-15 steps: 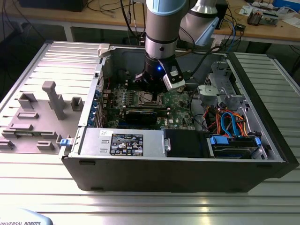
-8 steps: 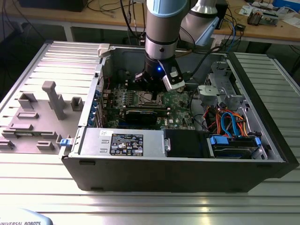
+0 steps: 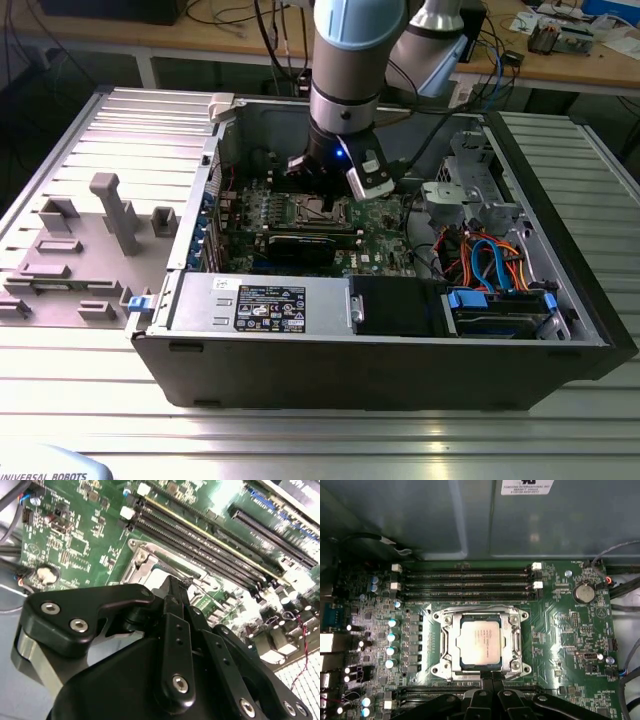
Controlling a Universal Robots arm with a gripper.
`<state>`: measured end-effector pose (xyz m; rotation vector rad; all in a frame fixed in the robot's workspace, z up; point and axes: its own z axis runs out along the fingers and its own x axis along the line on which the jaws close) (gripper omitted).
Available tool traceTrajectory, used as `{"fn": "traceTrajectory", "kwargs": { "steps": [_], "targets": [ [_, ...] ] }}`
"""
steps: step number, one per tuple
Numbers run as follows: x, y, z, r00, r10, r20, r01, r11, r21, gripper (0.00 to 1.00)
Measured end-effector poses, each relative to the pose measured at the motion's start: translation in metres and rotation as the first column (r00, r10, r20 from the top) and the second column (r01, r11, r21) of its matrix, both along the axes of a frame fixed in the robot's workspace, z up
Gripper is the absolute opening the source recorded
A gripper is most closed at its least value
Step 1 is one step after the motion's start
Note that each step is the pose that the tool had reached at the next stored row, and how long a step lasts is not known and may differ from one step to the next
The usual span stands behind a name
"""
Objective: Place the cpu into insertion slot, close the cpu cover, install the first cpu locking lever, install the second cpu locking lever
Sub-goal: 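Install the second cpu locking lever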
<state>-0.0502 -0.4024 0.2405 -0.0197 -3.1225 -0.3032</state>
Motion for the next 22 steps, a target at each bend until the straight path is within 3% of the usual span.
{"fn": "traceTrajectory", "kwargs": {
  "steps": [1, 4, 16, 22],
  "targets": [
    [0.0001, -0.0036, 0.0000, 1.0000, 0.000, -0.0019, 0.000, 1.0000, 0.0027, 0.11],
    [0.0001, -0.0076, 0.0000, 1.0000, 0.000, -0.0063, 0.000, 1.0000, 0.0027, 0.11],
    [0.0008, -0.0082, 0.0000, 1.0000, 0.000, -0.0092, 0.000, 1.0000, 0.0026, 0.11],
    [0.0007, -0.0142, 0.0000, 1.0000, 0.000, -0.0092, 0.000, 1.0000, 0.0029, 0.11]
  ]
}}
